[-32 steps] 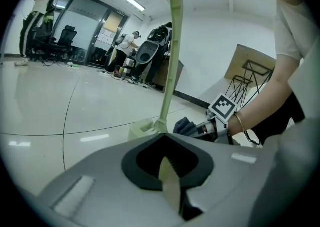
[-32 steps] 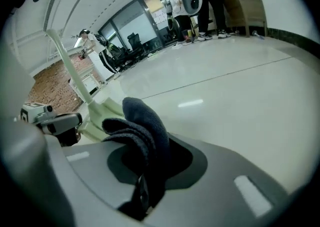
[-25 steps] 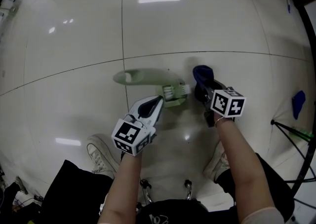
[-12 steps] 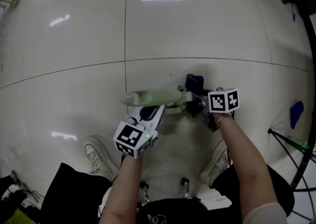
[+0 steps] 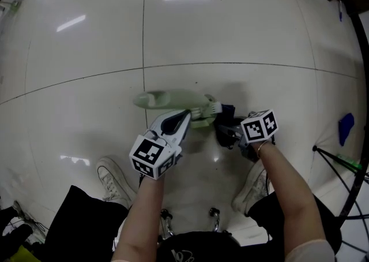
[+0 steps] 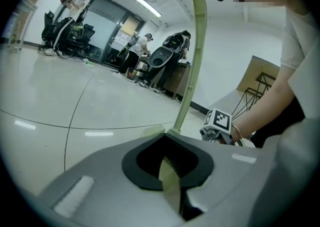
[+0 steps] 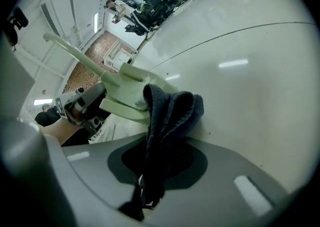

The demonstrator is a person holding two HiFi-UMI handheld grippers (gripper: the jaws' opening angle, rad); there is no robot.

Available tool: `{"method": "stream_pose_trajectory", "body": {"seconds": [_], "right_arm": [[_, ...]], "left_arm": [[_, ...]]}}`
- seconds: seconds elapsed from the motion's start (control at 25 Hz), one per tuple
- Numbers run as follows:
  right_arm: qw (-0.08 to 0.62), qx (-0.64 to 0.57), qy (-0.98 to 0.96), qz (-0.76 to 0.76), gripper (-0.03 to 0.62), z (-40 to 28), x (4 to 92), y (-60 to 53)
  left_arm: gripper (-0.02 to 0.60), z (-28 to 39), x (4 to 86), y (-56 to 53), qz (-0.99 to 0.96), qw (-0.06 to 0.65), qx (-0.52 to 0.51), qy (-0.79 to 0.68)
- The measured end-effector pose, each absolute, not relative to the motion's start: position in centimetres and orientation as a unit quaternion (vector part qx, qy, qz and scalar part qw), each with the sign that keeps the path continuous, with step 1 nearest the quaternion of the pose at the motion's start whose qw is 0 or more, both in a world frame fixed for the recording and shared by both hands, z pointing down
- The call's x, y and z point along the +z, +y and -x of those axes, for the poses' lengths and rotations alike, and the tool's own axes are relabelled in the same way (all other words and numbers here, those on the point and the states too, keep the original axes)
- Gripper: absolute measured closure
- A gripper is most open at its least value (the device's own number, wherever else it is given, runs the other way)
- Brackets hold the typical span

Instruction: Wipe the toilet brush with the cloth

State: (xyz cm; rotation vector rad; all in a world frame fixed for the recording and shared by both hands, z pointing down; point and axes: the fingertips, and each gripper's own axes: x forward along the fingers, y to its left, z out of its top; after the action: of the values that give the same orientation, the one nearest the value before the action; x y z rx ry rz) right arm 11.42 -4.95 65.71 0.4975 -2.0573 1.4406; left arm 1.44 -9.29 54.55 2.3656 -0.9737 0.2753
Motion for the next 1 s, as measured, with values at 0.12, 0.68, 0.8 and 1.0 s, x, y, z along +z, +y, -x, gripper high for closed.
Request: {"method": "stream_pose_trajectory", "body": {"seconds": [0.12,0.68,0.8,1.0], "right_arm": [[0.29,0.53,-0.767,-0.217,0.53,-12.6,65.5,-4.9],[0.188,0.313,-0.924,-0.117,0.53,-6.1,52.5,-19.4],[0.183,0.287,-0.939,-0.048,0.53,-3.6,51.5,-19.3],[0.171,0.322,-0.928,0.075,0.53,1.7,50.8,-17.9]], "left_arm": [[0.575,-1.5,54.5,-9.1,-0.884,0.277,0.11,-0.36],[0.575,-1.3,54.3,-9.7,-0.88,0.284,0.104,-0.366],[0.575,-2.2,54.2,-9.7,-0.876,0.292,0.097,-0.37],[0.575,-1.6,54.1,-10.2,-0.872,0.297,0.094,-0.377]]}}
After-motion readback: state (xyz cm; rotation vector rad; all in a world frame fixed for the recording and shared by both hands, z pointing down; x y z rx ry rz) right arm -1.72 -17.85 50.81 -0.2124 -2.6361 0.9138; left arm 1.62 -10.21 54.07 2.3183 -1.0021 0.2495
